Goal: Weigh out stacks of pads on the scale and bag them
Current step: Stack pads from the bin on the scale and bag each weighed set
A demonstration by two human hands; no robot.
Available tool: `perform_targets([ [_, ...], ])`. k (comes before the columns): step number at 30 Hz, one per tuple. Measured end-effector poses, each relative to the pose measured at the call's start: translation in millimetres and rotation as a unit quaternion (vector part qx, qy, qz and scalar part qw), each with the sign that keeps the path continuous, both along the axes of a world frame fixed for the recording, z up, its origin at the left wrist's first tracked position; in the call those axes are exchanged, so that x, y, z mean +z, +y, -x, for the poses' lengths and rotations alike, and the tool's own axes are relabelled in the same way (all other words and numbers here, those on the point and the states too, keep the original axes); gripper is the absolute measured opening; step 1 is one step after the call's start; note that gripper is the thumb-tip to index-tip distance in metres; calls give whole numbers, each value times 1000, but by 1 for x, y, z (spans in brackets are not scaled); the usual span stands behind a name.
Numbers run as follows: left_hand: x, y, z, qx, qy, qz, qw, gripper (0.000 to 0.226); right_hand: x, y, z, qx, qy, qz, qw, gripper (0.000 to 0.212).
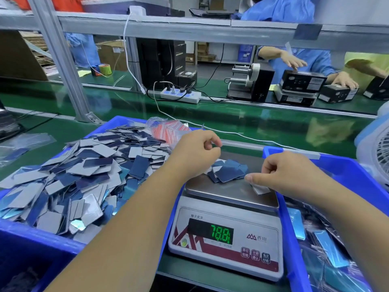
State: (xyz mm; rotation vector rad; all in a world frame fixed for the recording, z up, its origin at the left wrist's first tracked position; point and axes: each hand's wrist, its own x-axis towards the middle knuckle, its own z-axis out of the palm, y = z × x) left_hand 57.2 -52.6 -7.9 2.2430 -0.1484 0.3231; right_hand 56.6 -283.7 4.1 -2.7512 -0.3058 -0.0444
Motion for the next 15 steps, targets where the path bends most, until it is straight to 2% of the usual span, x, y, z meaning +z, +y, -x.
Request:
perform_targets([
  [3, 0, -4, 2, -42, -17, -33, 998, 17, 0, 0, -1, 0, -3, 4, 1000, 62],
  [11, 0, -6, 5, -107, -3, -39, 994, 14, 1, 1, 2, 4, 13, 21, 1000, 58],
  [15, -3, -6, 1, -131, 0, -93, 987, 19, 3, 3, 4, -2, 15, 34, 999, 54],
])
